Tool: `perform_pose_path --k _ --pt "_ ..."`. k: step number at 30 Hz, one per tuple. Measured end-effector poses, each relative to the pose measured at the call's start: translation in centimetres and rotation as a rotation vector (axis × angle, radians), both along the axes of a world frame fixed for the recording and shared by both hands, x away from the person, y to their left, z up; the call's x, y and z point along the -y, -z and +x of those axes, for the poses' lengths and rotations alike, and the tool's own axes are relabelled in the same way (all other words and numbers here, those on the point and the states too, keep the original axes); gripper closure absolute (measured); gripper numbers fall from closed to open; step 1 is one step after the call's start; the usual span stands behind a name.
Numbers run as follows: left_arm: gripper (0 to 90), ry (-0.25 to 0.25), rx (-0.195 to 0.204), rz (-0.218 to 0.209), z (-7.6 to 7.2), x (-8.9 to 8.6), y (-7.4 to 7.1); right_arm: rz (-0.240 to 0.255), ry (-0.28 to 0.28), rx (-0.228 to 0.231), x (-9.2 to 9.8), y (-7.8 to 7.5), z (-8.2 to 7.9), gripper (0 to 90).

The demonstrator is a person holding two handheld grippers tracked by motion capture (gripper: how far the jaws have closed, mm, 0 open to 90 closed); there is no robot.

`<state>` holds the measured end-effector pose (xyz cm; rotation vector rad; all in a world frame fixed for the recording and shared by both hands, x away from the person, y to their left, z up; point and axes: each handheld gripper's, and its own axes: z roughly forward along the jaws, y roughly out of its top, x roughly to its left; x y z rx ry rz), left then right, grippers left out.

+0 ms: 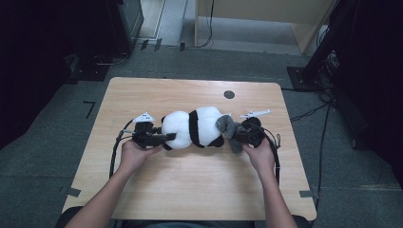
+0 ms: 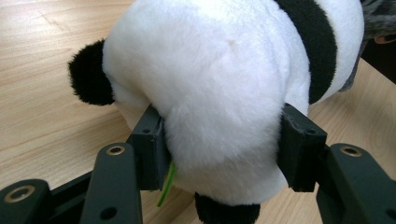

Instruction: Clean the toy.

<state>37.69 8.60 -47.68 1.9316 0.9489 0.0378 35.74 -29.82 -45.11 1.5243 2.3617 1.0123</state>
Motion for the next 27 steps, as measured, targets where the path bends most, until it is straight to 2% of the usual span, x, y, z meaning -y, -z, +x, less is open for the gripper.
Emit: perform_pose_path --k 2,5,9,12,14,17,21,27 --pt "43.9 0.001 -0.002 0.000 0.1 -0.1 -0.1 -0.018 0.023 -0.016 0.5 0.2 0.1 78.3" --pt "43.9 0.001 -0.003 -0.001 0.3 -0.2 -0.1 -0.010 0.053 -0.008 1.3 0.1 0.0 78.3" --pt "43.9 0.004 -0.002 -0.001 0.3 -0.2 -0.1 0.040 0.061 0.071 1.7 -1.7 -0.6 78.3" --pt "43.9 0.004 -0.001 0.001 0.3 -0.2 -0.1 0.086 0.038 0.144 0.8 -3.9 -1.5 78.4" --pt "44.0 0.002 -0.001 0.002 0.2 -0.1 -0.1 0.102 -0.003 0.186 -0.6 -5.2 -2.0 78.4" --pt "44.0 0.002 -0.001 0.003 0.2 -0.1 -0.1 0.085 -0.087 0.220 -3.6 -6.1 -2.4 78.4" --pt "44.1 0.001 -0.002 0.001 0.2 -0.1 -0.1 0.065 -0.190 0.198 -7.7 -5.4 -2.3 78.4" --pt "44.1 0.000 -0.005 -0.002 0.2 -0.1 -0.1 0.044 -0.291 0.159 -12.6 -3.8 -1.7 78.4"
